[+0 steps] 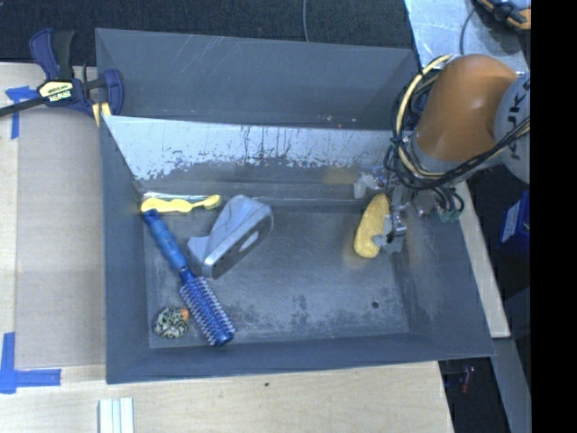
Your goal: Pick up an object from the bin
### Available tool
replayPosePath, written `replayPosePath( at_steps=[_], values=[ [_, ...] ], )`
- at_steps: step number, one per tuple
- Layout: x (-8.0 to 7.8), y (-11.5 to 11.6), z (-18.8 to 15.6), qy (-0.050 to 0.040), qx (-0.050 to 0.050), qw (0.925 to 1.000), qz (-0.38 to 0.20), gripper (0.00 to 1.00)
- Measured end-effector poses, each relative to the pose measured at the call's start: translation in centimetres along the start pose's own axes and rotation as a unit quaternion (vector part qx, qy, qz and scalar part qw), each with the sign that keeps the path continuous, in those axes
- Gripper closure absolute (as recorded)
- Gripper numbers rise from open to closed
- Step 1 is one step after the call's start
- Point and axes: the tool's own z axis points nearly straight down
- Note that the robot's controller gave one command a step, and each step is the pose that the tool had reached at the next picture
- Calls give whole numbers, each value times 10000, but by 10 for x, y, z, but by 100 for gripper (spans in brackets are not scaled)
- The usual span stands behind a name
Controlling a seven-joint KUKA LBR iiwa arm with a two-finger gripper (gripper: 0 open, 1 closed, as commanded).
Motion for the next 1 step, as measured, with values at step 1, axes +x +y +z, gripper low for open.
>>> replayPosePath(
  at_steps=[1],
  values=[
    [3,-30,-13,-52,22,9983,-573,0]
  ],
)
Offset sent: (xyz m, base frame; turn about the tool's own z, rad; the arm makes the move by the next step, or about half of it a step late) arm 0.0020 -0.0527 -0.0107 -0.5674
